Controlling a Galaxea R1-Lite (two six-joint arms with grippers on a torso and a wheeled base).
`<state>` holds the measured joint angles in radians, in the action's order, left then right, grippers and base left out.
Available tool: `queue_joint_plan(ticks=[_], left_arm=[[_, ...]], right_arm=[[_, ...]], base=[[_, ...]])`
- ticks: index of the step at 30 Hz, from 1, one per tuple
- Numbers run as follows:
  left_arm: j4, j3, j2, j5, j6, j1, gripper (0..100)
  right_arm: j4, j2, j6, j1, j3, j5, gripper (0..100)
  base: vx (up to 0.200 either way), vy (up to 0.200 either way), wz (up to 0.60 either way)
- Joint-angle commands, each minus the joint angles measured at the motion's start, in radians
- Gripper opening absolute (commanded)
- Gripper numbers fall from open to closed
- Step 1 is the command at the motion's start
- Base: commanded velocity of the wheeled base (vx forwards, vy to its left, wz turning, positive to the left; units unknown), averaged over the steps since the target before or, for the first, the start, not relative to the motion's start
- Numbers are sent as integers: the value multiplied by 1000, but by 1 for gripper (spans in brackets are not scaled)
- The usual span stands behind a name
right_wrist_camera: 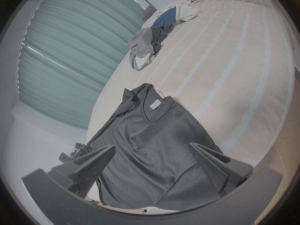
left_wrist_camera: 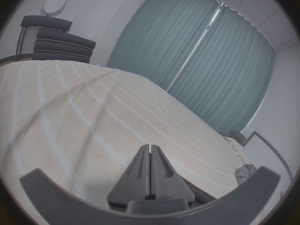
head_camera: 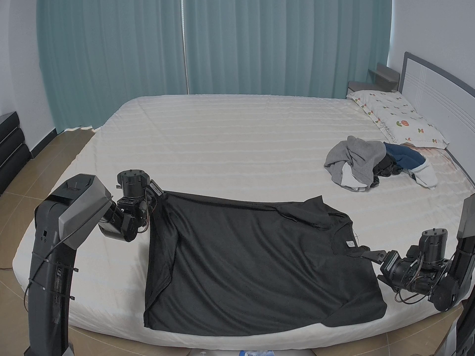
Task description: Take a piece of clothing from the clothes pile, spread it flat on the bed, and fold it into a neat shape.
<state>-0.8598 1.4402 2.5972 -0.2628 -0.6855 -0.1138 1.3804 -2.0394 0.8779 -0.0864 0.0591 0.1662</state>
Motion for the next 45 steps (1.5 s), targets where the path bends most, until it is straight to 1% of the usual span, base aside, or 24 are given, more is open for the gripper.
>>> queue_joint_plan(ticks=[1,9,10,21,26,31,34,41,42,45], left_arm=[[-1,92,89,-6,1,25,0],[-5,155,126,-7,-3,28,0],[-7,157,127,-7,-5,28,100],[-13,147,133,-4,-3,26,100],[-8,94,101,-7,-9,42,100],[1,42,46,2,-71,46,100],[41,32,27,13,-88,48,100],[104,28,-2,65,-135,59,100],[142,28,-22,97,-164,65,100],[208,28,-52,155,-218,79,100]], right_arm=[[0,-2,1,-1,2,1,100],[0,-4,3,-7,4,3,100],[0,-4,3,-7,4,3,100],[6,5,3,5,5,1,100],[6,11,3,10,5,-1,100],[6,10,3,10,5,-1,100],[6,11,3,10,4,-1,100],[6,13,3,10,4,-1,100],[6,13,3,10,4,-1,100],[6,15,3,8,4,-1,100]], base=[[0,0,0],[0,0,0],[0,0,0],[0,0,0],[0,0,0],[0,0,0],[0,0,0],[0,0,0],[0,0,0],[0,0,0]])
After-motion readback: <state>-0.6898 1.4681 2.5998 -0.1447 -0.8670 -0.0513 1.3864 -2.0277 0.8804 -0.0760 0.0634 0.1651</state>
